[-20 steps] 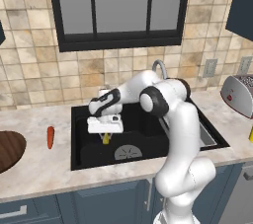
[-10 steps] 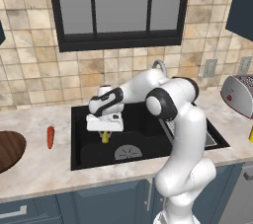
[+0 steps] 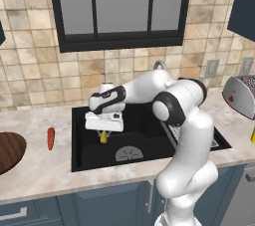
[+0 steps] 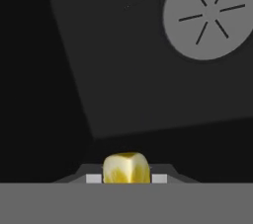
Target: Remove the carrot and lemon wedge from the sink. Then move the bowl and cup from the counter to the sink for washing.
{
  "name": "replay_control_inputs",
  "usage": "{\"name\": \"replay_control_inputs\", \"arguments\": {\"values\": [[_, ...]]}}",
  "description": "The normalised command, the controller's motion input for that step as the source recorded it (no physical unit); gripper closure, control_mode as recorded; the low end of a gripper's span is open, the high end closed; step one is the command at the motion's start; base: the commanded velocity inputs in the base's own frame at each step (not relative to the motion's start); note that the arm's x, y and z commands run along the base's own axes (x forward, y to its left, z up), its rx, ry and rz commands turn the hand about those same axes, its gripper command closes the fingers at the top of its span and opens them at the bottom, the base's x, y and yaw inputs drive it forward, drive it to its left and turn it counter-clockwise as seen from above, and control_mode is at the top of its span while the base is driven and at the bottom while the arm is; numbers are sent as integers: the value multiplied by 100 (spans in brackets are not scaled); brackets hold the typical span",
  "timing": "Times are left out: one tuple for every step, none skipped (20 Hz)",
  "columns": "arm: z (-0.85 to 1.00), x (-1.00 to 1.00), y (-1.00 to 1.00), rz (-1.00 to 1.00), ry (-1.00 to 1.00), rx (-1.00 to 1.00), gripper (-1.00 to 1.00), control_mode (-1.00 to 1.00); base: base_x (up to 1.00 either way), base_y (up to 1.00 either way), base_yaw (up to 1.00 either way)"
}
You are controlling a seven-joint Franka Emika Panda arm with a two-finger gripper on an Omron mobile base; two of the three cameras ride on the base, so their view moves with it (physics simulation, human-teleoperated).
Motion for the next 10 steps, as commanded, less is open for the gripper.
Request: {"name": "replay_control_inputs", "arguments": {"values": [[18,-20,15,3,-4,0,100,-100,0,0,0],[18,-21,16,3,-5,0,100,-100,0,0,0],[17,-21,16,4,-6,0,100,-100,0,0,0],[17,-19,16,4,-5,0,100,-100,0,0,0],[17,-20,16,4,-6,0,100,-100,0,0,0],[18,-20,18,4,-7,0,100,-100,0,0,0],[16,-19,20,4,-7,0,100,-100,0,0,0],[16,-19,22,5,-9,0,100,-100,0,0,0],[16,-18,22,5,-9,0,100,-100,0,0,0],[16,-18,23,5,-9,0,100,-100,0,0,0]]}}
